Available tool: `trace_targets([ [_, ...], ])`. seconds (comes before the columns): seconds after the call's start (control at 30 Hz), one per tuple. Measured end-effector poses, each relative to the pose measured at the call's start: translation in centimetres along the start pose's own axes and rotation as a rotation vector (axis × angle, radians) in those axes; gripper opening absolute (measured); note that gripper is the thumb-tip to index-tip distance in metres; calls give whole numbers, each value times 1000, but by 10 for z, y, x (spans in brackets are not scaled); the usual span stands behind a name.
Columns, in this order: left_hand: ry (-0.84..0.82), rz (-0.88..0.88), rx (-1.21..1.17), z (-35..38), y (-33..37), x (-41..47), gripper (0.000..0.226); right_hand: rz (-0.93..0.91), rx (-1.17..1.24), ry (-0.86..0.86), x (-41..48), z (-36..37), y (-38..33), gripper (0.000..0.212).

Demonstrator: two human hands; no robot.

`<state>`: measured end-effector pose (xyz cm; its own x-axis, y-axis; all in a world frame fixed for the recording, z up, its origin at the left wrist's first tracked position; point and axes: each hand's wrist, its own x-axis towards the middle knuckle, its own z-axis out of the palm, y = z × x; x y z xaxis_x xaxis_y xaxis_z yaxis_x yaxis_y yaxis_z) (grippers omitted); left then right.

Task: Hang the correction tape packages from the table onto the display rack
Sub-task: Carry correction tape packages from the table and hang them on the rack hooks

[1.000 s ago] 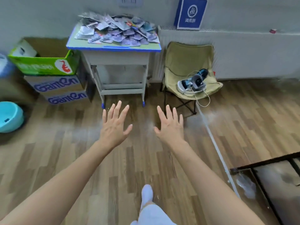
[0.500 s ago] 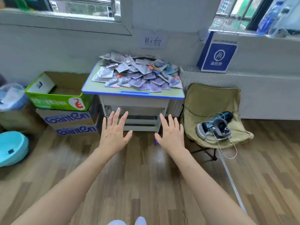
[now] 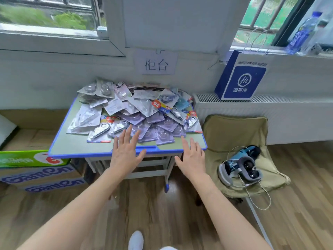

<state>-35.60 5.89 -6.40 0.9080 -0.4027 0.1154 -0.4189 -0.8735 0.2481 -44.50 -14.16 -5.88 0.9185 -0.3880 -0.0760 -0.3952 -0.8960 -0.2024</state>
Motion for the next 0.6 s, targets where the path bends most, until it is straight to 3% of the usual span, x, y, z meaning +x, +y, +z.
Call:
trace_targets([
  [0.33,-102,20,-88,45,22,134,73,142,68,-13,136,24,37,77],
  [0.6,-108,10,-142,81,59,231,71,107,146,0,227,46,72,66],
])
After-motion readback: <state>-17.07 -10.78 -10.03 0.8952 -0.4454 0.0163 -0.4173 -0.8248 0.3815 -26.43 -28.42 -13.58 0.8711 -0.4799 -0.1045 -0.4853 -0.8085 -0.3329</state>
